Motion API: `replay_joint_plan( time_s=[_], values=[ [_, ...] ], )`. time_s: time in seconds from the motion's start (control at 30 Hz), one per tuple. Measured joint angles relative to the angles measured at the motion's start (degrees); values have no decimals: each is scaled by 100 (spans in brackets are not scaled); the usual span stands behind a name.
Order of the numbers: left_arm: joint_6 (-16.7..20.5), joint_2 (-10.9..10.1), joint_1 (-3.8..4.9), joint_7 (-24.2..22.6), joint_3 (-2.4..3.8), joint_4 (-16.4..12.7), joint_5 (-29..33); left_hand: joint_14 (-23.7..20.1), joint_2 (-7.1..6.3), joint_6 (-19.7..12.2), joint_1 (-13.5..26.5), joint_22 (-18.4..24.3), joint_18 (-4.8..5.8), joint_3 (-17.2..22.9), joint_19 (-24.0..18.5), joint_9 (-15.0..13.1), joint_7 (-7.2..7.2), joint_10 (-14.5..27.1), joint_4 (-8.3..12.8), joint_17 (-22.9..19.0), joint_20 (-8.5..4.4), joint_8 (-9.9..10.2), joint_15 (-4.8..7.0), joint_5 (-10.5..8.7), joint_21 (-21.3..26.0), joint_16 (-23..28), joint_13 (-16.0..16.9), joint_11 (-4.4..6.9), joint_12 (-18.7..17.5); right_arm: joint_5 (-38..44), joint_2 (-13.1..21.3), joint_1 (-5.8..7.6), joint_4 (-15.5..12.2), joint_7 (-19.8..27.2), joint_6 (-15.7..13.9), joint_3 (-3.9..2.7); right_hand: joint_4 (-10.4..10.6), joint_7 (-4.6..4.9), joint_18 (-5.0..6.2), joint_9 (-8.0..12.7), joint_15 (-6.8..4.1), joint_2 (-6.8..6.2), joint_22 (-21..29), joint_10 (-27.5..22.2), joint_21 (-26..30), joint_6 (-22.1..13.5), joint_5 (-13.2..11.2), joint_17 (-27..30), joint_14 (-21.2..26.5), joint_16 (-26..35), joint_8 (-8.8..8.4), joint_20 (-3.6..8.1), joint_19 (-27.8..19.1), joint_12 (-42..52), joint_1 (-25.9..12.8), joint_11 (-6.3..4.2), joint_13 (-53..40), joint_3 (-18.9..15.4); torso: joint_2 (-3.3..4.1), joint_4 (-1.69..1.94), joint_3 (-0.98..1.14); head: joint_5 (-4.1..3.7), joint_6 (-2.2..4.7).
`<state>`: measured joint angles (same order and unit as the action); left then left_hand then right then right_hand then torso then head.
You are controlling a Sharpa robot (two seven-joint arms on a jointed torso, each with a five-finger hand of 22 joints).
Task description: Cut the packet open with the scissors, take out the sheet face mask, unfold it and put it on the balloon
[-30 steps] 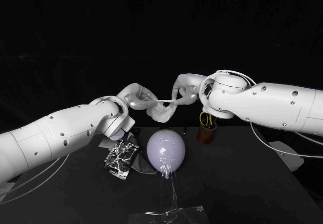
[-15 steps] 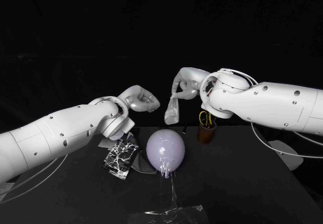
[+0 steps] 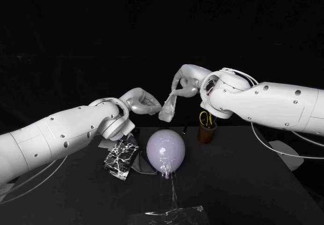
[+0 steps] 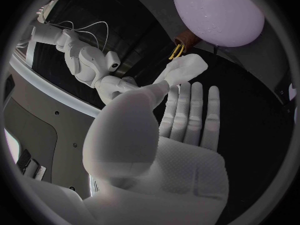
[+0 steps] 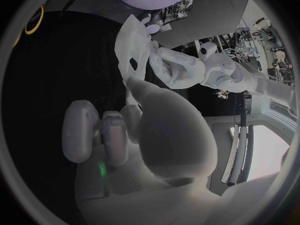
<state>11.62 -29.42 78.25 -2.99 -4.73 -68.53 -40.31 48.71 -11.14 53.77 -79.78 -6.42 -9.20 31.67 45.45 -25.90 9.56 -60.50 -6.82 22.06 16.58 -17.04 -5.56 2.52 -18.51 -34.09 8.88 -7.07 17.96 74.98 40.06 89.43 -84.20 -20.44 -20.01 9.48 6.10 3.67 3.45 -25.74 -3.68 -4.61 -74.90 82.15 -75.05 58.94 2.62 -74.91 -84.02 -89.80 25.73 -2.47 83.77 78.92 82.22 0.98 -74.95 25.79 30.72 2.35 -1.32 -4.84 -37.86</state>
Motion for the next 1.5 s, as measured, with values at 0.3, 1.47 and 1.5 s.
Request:
replay_joint_plan(
  time_s=[0.3,1.47,1.5],
  values=[
    [-92,12,-47,-25,-26,-21,-5,-71,-200,-57,200,51,1,-211,-62,57,16,91,-179,-4,1,114,-70,0,82,0,-92,-77,-164,-23,-13,0,-1,-25,-124,-3,0,0,0,1,0,-15,-2,-9,0,-1,0,-4,0,2,0,-1,-1,1,-15,-6,1,0,-3,1,-1,1,5],
    [98,192,-198,-224,-41,121,35,122,216,96,-339,174,38,-180,13,181,-1,-200,-281,-158,-9,202,-26,0,216,315,-370,-26,-532,-176,-8,-2,-188,-20,-499,-21,-25,-11,-1,-8,2,-60,-1,-18,-49,-11,-12,0,1,3,13,6,4,-11,-60,-16,3,56,-4,-1,1,3,21],
    [111,191,-198,-231,-41,122,42,159,257,133,-379,174,38,-149,30,163,-26,-247,-263,-158,-17,174,-8,0,216,315,-370,-2,-523,-178,-8,-2,-187,-20,-499,-21,-25,-12,-1,-8,2,-60,-1,-18,-49,-11,-12,0,1,4,13,6,4,-11,-60,-16,2,56,-4,-1,1,3,20]
  ],
)
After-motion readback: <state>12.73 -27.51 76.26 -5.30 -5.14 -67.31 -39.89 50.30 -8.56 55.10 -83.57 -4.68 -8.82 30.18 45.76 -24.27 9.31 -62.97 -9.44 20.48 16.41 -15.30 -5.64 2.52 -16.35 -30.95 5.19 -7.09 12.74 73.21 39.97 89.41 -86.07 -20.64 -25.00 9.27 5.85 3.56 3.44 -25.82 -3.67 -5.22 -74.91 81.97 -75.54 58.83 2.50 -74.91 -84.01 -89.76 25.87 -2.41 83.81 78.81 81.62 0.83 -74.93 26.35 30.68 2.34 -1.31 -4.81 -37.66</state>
